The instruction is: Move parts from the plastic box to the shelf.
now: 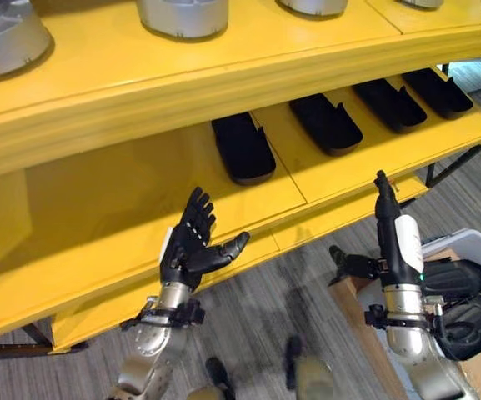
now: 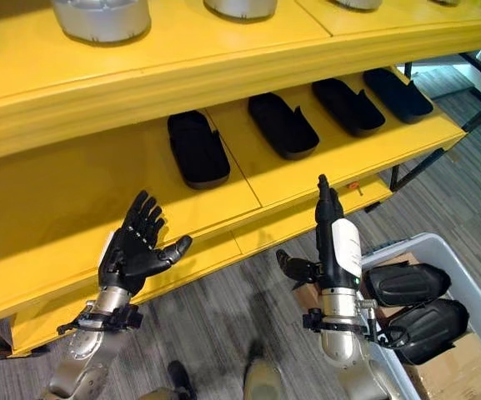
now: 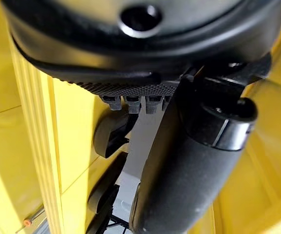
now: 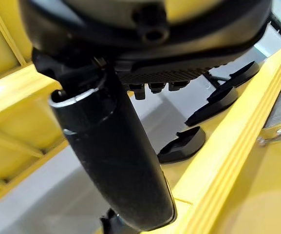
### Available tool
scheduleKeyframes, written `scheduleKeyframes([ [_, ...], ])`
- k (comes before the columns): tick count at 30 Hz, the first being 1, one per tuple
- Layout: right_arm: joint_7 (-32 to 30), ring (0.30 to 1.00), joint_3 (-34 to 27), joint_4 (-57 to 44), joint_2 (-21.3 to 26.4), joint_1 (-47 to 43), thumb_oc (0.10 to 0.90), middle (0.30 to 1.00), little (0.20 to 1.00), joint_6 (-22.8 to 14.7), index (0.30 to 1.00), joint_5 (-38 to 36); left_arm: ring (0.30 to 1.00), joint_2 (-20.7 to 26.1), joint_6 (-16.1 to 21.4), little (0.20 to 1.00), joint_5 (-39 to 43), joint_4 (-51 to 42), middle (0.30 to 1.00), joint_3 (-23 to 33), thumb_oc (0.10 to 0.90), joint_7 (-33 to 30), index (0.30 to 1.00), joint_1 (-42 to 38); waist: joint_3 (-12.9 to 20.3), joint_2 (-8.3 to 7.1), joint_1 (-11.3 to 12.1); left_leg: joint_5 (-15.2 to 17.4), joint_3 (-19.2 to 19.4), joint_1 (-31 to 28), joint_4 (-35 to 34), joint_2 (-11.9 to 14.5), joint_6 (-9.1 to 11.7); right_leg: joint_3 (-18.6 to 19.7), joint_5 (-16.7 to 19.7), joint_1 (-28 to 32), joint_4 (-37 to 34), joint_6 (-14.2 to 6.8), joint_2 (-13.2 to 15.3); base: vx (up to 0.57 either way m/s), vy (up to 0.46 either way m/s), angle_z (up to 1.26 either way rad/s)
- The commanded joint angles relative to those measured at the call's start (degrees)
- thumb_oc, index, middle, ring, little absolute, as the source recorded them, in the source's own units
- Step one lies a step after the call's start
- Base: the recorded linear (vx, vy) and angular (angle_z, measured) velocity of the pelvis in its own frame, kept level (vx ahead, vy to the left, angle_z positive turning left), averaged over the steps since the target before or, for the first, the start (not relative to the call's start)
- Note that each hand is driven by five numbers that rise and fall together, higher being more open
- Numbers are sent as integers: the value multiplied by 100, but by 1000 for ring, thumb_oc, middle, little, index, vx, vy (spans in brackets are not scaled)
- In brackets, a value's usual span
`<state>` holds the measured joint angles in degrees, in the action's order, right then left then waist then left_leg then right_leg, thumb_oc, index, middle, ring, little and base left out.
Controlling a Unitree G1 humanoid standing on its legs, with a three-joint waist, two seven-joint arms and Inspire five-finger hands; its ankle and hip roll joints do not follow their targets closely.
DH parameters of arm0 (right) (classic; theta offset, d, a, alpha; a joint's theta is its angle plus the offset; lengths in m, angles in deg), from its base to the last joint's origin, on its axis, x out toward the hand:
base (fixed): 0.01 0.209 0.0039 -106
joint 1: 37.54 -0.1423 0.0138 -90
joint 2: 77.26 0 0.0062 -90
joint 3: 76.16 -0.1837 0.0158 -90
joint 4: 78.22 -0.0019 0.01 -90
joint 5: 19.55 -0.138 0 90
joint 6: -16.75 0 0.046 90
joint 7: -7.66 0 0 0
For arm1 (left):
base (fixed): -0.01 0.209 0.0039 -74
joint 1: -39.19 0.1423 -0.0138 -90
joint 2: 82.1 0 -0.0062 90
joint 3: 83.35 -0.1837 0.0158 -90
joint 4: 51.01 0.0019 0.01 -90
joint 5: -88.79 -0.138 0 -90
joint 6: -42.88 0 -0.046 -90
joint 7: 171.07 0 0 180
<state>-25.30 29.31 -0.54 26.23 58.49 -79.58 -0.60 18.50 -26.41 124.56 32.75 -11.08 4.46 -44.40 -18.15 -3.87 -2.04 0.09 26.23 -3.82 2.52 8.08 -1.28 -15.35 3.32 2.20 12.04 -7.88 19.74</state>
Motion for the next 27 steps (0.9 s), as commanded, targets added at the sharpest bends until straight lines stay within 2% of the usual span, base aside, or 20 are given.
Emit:
scheduleKeyframes([
  [1, -362, 1000, -239, -335, 81, -612, 900, 1000, 1000, -455, 1000, -129, 1000, 72, 732, 1000, 61, -864, 1000, 98, 900, 1009, 1000, 37, 380, 96, -93, 627, -248, 428, 357, -62, -143, 37, -395, -88, 223, -96, -290, -68, -163, -68],
  [2, -302, 1000, -225, -308, 143, -664, 900, 1000, 1000, -420, 1000, -263, 1000, 159, 645, 1000, 332, -859, 1000, 129, 900, 1183, 1000, 59, 414, 96, -66, 579, -130, 502, 407, 11, -59, -116, -584, 129, -1, -76, -388, -63, -178, -44],
  [4, -172, 1000, -238, -408, 223, -622, 900, 1000, 1000, -362, 1000, -273, 1000, 194, 482, 1000, 820, -813, 1000, 219, 900, 1570, 1000, 22, 497, 118, -88, 431, 83, 532, 339, 124, 64, -305, -680, 350, -346, -99, -497, -90, -233, -57],
  [5, -75, 1000, -336, -467, 290, -550, 900, 1000, 1000, -302, 1000, -360, 1000, 215, 243, 1000, 1106, -816, 1000, 303, 900, 2116, 1000, 42, 538, 167, -156, 262, 190, 508, 217, 208, 188, -324, -696, 420, -603, -104, -606, -78, -193, -103],
  [8, 30, 1000, -428, -396, 400, -542, 900, 1000, 1000, -247, 1000, -544, 1000, 263, 97, 1000, 1302, -813, 1000, 337, 900, 2380, 1000, 106, 541, 235, -256, 132, 243, 456, 86, 256, 295, -260, -661, 404, -802, -49, -735, -58, -179, -81],
  [10, 66, 1000, -580, -344, 477, -451, 900, 1000, 1000, -292, 1000, -634, 1000, 259, -19, 1000, 1755, -866, 1000, 377, 900, 2615, 1000, 148, 539, 303, -393, 55, 289, 393, -47, 260, 346, -176, -617, 365, -977, 47, -885, -49, -201, -50],
  [12, 80, 1000, -679, -332, 485, -372, 900, 1000, 1000, -263, 1000, -636, 1000, 246, 16, 1000, 1793, -906, 1000, 392, 900, 2781, 1000, 179, 540, 324, -454, 3, 302, 381, -104, 275, 376, -136, -600, 330, -1031, 92, -958, -51, -176, -35],
  [16, 75, 1000, -809, -305, 519, -315, 900, 1000, 1000, -256, 1000, -686, 1000, 243, 18, 1000, 1836, -1043, 1000, 308, 900, 2972, 1000, 136, 543, 353, -579, -119, 345, 371, -238, 339, 440, -49, -613, 272, -1093, 203, -1120, -55, -206, -26],
  [17, 20, 1000, -912, -282, 548, -254, 900, 1000, 1000, -242, 1000, -523, 1000, 247, -80, 1000, 1887, -1166, 1000, 166, 900, 3113, 1000, 26, 536, 371, -741, -236, 354, 389, -317, 432, 502, 99, -659, 213, -1083, 319, -1295, -44, -251, -19],
  [19, 20, 1000, -952, -286, 581, -227, 900, 1000, 1000, -229, 1000, -499, 1000, 244, -99, 1000, 1901, -1190, 1000, 112, 900, 3104, 1000, -30, 532, 377, -807, -286, 352, 399, -333, 477, 531, 160, -669, 185, -1071, 359, -1355, -47, -233, -20],
  [21, 12, 1000, -1007, -239, 657, -173, 900, 1000, 1000, -230, 1000, -412, 1000, 231, -160, 1000, 1968, -1180, 1000, -40, 900, 3042, 1000, -234, 526, 403, -969, -470, 313, 414, -364, 600, 630, 340, -715, 107, -1034, 446, -1517, -44, -227, -36],
  [25, 18, 1000, -1024, -220, 673, -154, 900, 1000, 1000, -232, 1000, -375, 1000, 213, -167, 1000, 1967, -1162, 1000, -88, 900, 3005, 1000, -292, 523, 414, -1000, -537, 282, 423, -362, 641, 670, 404, -733, 80, -1015, 476, -1574, -6, -60, -38],
  [27, 83, 1000, -1037, -99, 716, -107, 900, 1000, 1000, -268, 1000, -307, 1000, 165, -128, 1000, 1946, -1072, 1000, -194, 900, 2856, 1000, -407, 527, 394, -1128, -682, 163, 419, -319, 718, 748, 605, -756, 42, -1013, 547, -1726, 27, -256, -41],
])
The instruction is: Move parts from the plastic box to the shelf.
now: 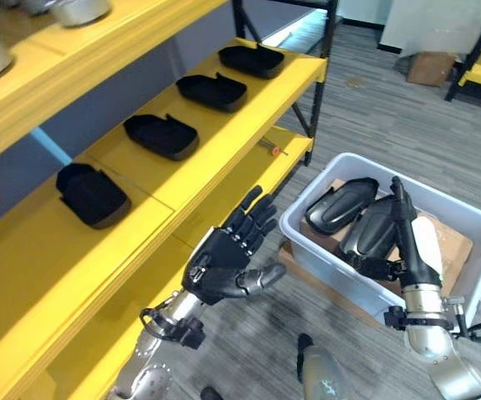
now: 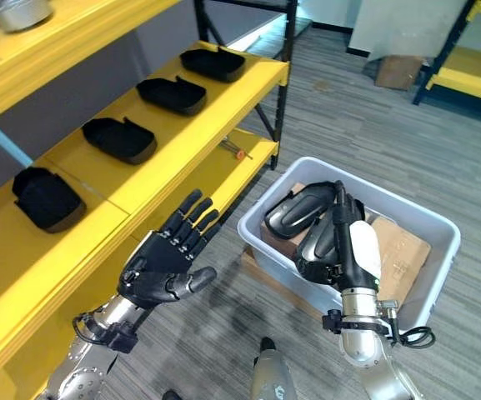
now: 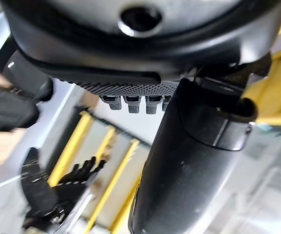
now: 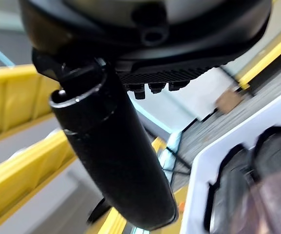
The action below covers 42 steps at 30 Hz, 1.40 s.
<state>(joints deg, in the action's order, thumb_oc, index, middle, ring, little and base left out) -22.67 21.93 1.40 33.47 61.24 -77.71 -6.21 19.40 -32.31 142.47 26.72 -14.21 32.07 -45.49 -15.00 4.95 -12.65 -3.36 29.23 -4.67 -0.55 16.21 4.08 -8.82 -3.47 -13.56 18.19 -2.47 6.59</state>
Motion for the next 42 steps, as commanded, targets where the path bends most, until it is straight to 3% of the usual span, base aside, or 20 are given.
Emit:
scheduleKeyframes([
  [1, -177, 1000, -354, -160, 22, -271, 900, 1000, 1000, -671, 1000, 372, 1000, -16, 597, 1000, 114, -306, 1000, 87, 900, -87, 1000, -339, 259, -537, -109, -477, -632, 521, 124, -34, 313, 353, -11, 1598, -1742, 73, -564, 56, -289, -34],
  [6, -151, 1000, -374, -139, 30, -251, 900, 1000, 1000, -704, 1000, 353, 1000, -25, 605, 1000, 137, -285, 1000, 96, 900, -74, 1000, -317, 270, -542, -87, -470, -759, 531, 149, -48, 317, 432, 0, 1596, -1756, 74, -578, 30, -77, -70],
  [7, 63, 1000, -285, 92, 119, -337, 900, 1000, 1000, -796, 1000, 264, 1000, -44, 501, 1000, 302, -288, 1000, 270, 900, -33, 1000, -64, 253, -556, 174, -214, -1924, 624, 378, -458, 110, 1046, 66, 1520, -1690, 110, -653, 107, -178, -7],
  [8, 101, 1000, -245, 119, 138, -365, 900, 1000, 1000, -821, 1000, 243, 1000, -48, 515, 1000, 263, -288, 1000, 301, 900, -46, 1000, -12, 261, -550, 220, -132, -2096, 628, 417, -557, 74, 1136, 69, 1509, -1682, 112, -666, 231, -240, -84],
  [9, 196, 1000, -62, 52, 170, -401, 900, 1000, 1000, -837, 1000, 149, 1000, -62, 422, 1000, 38, -342, 1000, 462, 900, 32, 1000, 256, 247, -527, 414, 260, -2723, 596, 579, -1144, -162, 1488, 60, 1518, -1606, 135, -760, 224, -126, -195],
  [11, 164, 1000, -10, -38, 106, -322, 900, 1000, 1000, -777, 1000, 138, 1000, -18, 410, 1000, 23, -359, 1000, 567, 900, 155, 1000, 371, 222, -480, 466, 485, -2784, 616, 428, -1482, -309, 1537, 33, 1530, -1546, 121, -837, 174, -73, -255],
  [12, 164, 1000, -11, -39, 105, -322, 900, 1000, 1000, -776, 1000, 138, 1000, -17, 410, 1000, 24, -359, 1000, 567, 900, 156, 1000, 371, 220, -481, 467, 485, -2782, 611, 425, -1483, -310, 1539, 32, 1534, -1546, 120, -836, 151, -5, -121],
  [13, 71, 1000, 54, -134, 12, -254, 900, 1000, 1000, -702, 1000, 171, 1000, 33, 497, 1000, 29, -345, 1000, 584, 900, 195, 1000, 406, 169, -408, 517, 291, -2807, 811, 119, -1717, -346, 1556, 26, 1554, -1545, 87, -946, 210, 20, -34],
  [15, 5, 1000, 190, -145, -48, -247, 900, 1000, 1000, -709, 1000, 345, 1000, 38, 596, 1000, -167, -370, 1000, 570, 900, 297, 1000, 495, 31, -365, 678, -207, -3019, 1393, -64, -1872, -223, 1684, 22, 1746, -1627, 133, -1067, 241, 46, -73],
  [17, -29, 1000, 222, -114, -14, -279, 900, 1000, 1000, -783, 1000, 406, 1000, 77, 672, 1000, -180, -346, 1000, 570, 900, 326, 1000, 550, -16, -360, 714, -298, -3027, 1601, 37, -1893, -216, 1733, -10, 1806, -1614, 171, -1089, 182, 110, -35],
  [23, -33, 1000, 163, -129, 54, -212, 900, 1000, 1000, -863, 1000, 390, 1000, 130, 688, 1000, -20, -251, 1000, 594, 900, 384, 1000, 510, -24, -376, 699, -133, -2767, 1638, 260, -1845, -276, 1586, -144, 1798, -1470, 176, -1009, 158, 117, -5],
  [26, -38, 1000, 140, -208, 78, -155, 900, 1000, 1000, -790, 1000, 425, 1000, 157, 732, 1000, -52, -220, 1000, 580, 900, 407, 1000, 462, 13, -406, 678, 68, -2616, 1458, 300, -1830, -378, 1384, -247, 1815, -1369, 161, -911, 255, 170, -24],
  [27, -18, 1000, 131, -293, 63, -141, 900, 1000, 1000, -644, 1000, 567, 1000, 240, 617, 1000, -83, -284, 1000, 589, 900, 342, 1000, 427, 157, -436, 672, 338, -2481, 1067, 223, -1819, -553, 1102, -324, 1761, -1207, 91, -722, 425, 269, -25],
  [34, 4, 1000, 169, -303, 4, -239, 900, 1000, 1000, -401, 1000, 1068, 1000, 317, 416, 1000, -107, -317, 1000, 666, 900, 403, 1000, 436, 254, -467, 727, 493, -2417, 749, 89, -1835, -760, 839, -545, 1525, -634, 3, -615, 201, 161, 3],
  [35, -86, 1000, 305, -95, 35, -582, 900, 1000, 1000, -277, 1000, 1585, 1000, 304, 373, 1000, -94, -212, 1000, 642, 900, 429, 1000, 406, 155, -439, 818, 611, -2216, 652, 129, -1839, -930, 474, -398, 922, 607, -179, -448, 85, 112, 20],
  [36, -82, 1000, 330, -23, 59, -688, 900, 1000, 1000, -290, 1000, 1657, 1000, 296, 373, 1000, -129, -230, 1000, 634, 900, 370, 1000, 386, 129, -436, 853, 621, -2168, 646, 136, -1840, -932, 385, -341, 783, 636, -221, -349, 95, 90, 0],
  [37, -77, 1000, 382, 125, 131, -924, 900, 1000, 1000, -338, 1000, 1765, 1000, 315, 395, 1000, -115, -225, 1000, 603, 900, 281, 1000, 332, 71, -417, 910, 613, -2081, 598, 101, -1793, -874, 233, -314, 696, 326, -256, -202, 15, -29, -40],
  [39, -87, 1000, 397, 158, 148, -981, 900, 1000, 1000, -355, 1000, 1789, 1000, 317, 397, 1000, -107, -220, 1000, 608, 900, 260, 1000, 316, 45, -411, 919, 608, -2069, 575, 79, -1777, -858, 214, -283, 711, 182, -267, -188, 24, -87, -44],
  [40, -61, 1000, 472, 208, 310, -1175, 900, 1000, 1000, -290, 1000, 1871, 1000, 376, 440, 1000, -108, -164, 1000, 632, 900, 221, 1000, 275, 4, -490, 963, 608, -2077, 549, -21, -1809, -815, 280, 62, 675, -632, -415, -82, 79, -178, -3],
  [42, -26, 1000, 570, 296, 327, -1271, 900, 1000, 1000, -206, 1000, 1884, 1000, 388, 441, 1000, -148, -133, 1000, 634, 900, 220, 1000, 299, -29, -495, 963, 598, -2128, 426, -102, -1743, -803, 384, 267, 720, -894, -489, -120, 95, -195, -22],
])
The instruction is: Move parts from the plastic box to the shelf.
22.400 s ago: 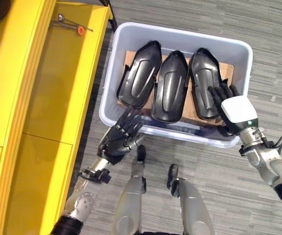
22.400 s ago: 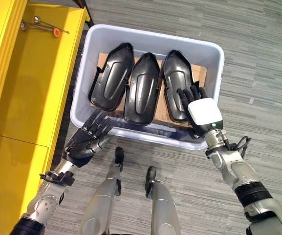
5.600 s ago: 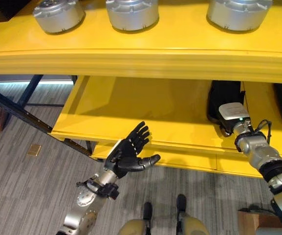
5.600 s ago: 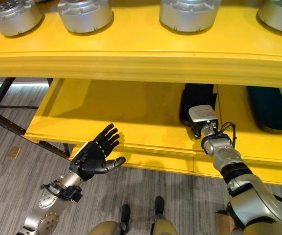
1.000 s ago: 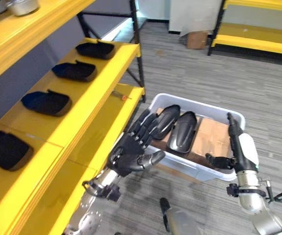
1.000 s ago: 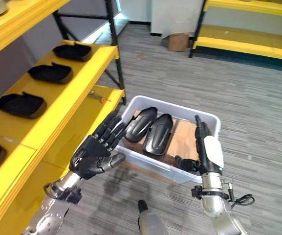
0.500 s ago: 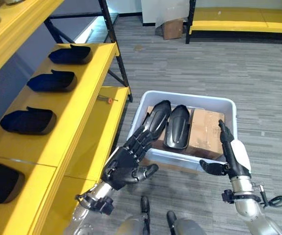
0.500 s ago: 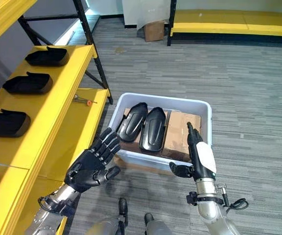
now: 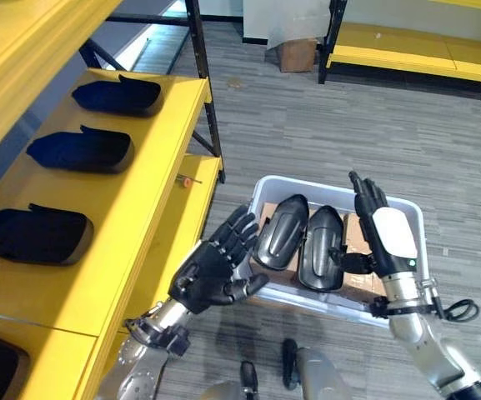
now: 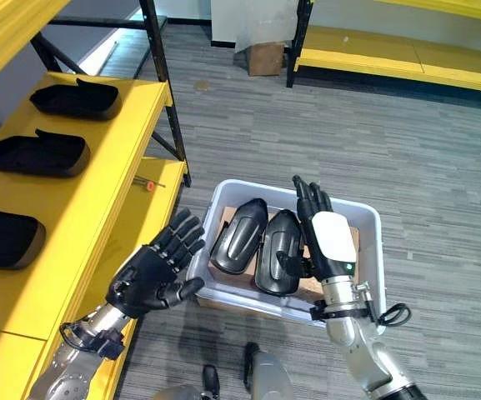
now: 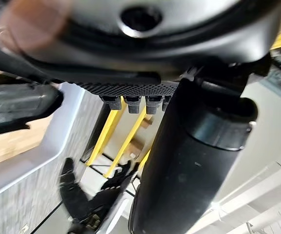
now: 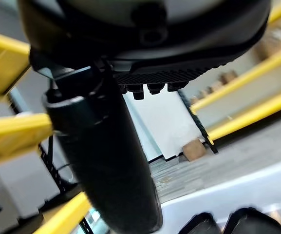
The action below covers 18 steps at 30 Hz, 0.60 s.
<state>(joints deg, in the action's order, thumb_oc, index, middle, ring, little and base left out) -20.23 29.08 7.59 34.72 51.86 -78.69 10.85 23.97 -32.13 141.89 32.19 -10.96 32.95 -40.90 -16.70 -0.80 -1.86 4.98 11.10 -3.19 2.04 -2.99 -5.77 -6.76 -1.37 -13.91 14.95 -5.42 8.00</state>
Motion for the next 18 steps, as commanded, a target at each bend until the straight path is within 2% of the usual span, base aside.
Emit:
scheduleKeyframes([
  [1, -239, 1000, -134, -244, 240, -384, 900, 1000, 1000, -100, 1000, 237, 1000, -48, 422, 1000, -86, -670, 1000, 295, 900, 152, 1000, -147, 148, 61, -100, -243, -336, 240, -427, 208, 202, 196, 74, 821, -708, -189, -288, 54, -181, -11],
  [8, -9, 1000, 103, 177, 512, -562, 900, 1000, 1000, 29, 1000, 232, 1000, 37, 459, 1000, 24, -654, 1000, 273, 900, 310, 1000, -95, 88, 32, 69, -289, -422, 344, -417, 271, 308, 32, 34, 1055, -1023, -93, -269, 4, -107, 14],
  [14, 382, 1000, 149, 175, 601, -464, 900, 1000, 1000, 149, 1000, 76, 1000, 84, 481, 1000, 133, -687, 1000, 316, 900, 296, 1000, -3, 15, 43, 73, -324, -484, 331, -412, 350, 376, -11, -18, 1177, -1072, -54, -273, 18, -40, 2],
  [18, 547, 1000, 210, 139, 613, -452, 900, 1000, 1000, 75, 1000, 179, 1000, 87, 489, 1000, 133, -713, 1000, 297, 900, 252, 1000, -27, -53, 40, 61, -329, -492, 374, -381, 378, 396, -16, -48, 1168, -1058, -35, -279, 0, 0, 0],
])
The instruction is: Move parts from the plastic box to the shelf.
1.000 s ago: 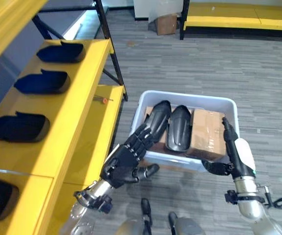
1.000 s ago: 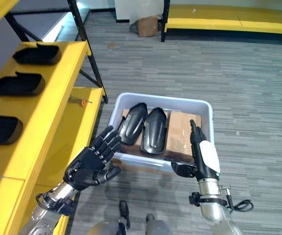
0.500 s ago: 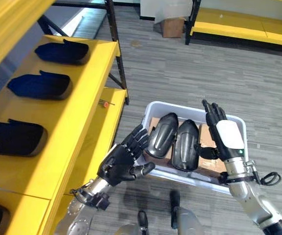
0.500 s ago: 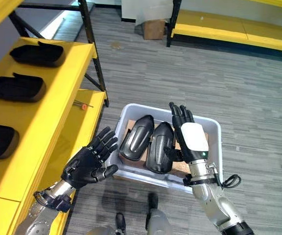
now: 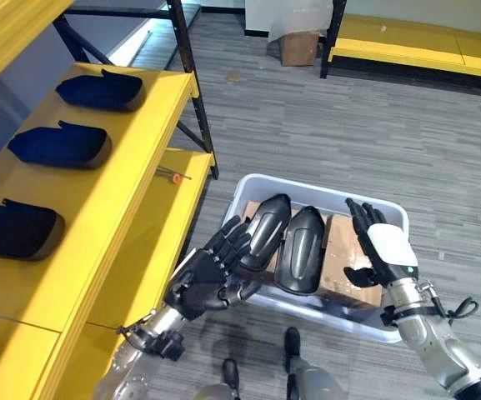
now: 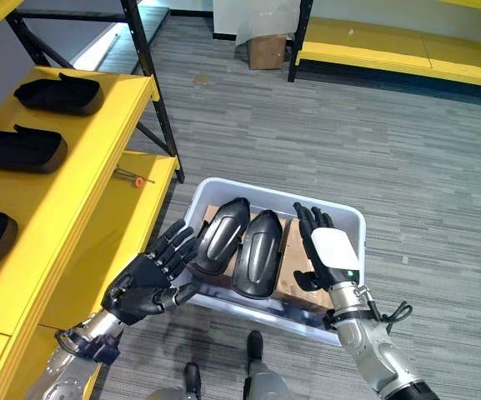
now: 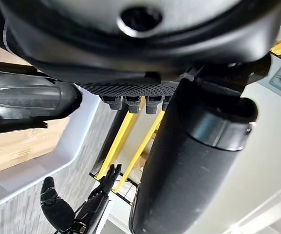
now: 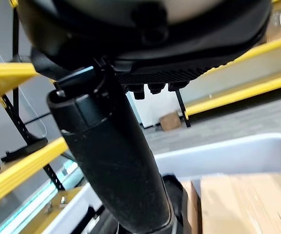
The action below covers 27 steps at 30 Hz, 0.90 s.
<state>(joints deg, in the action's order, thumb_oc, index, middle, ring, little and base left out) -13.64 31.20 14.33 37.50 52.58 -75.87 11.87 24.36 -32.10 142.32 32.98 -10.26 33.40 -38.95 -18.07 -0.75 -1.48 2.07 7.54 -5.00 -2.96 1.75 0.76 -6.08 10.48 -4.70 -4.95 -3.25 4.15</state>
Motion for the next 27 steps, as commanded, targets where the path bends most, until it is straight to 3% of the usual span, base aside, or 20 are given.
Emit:
scheduleKeyframes([
  [1, -54, 1000, 20, -546, 359, -541, 900, 1000, 1000, -232, 1000, 218, 1000, 46, 491, 1000, 88, -794, 1000, 215, 900, 191, 1000, -243, 53, 37, 20, -36, -135, 573, 130, -90, -253, -84, -1244, 237, 941, -248, 105, 0, 0, 0],
  [9, 184, 1000, 218, -438, 523, -541, 900, 1000, 1000, -345, 1000, 599, 1000, 96, 522, 1000, 148, -735, 1000, 185, 900, 228, 1000, -336, -169, 20, 26, -70, -131, 721, 192, -63, -234, -61, -1270, 132, 1021, -251, 103, -33, 5, -1],
  [14, -34, 1000, 395, -239, 546, -646, 900, 1000, 1000, -270, 1000, 1082, 1000, 131, 481, 1000, 47, -672, 1000, 109, 900, 124, 1000, -503, -326, 29, 54, -92, -162, 873, 232, -88, -244, -37, -1313, 47, 1092, -235, 81, -53, -15, 3],
  [27, -131, 1000, 889, 521, 746, -1435, 900, 1000, 1000, -130, 1000, 1763, 1000, 250, 472, 1000, 4, -551, 1000, 50, 900, 128, 1000, -842, -881, 220, 256, -274, -322, 1437, 305, -187, -186, -94, -1463, -284, 1262, -84, -7, -43, -10, 5],
])
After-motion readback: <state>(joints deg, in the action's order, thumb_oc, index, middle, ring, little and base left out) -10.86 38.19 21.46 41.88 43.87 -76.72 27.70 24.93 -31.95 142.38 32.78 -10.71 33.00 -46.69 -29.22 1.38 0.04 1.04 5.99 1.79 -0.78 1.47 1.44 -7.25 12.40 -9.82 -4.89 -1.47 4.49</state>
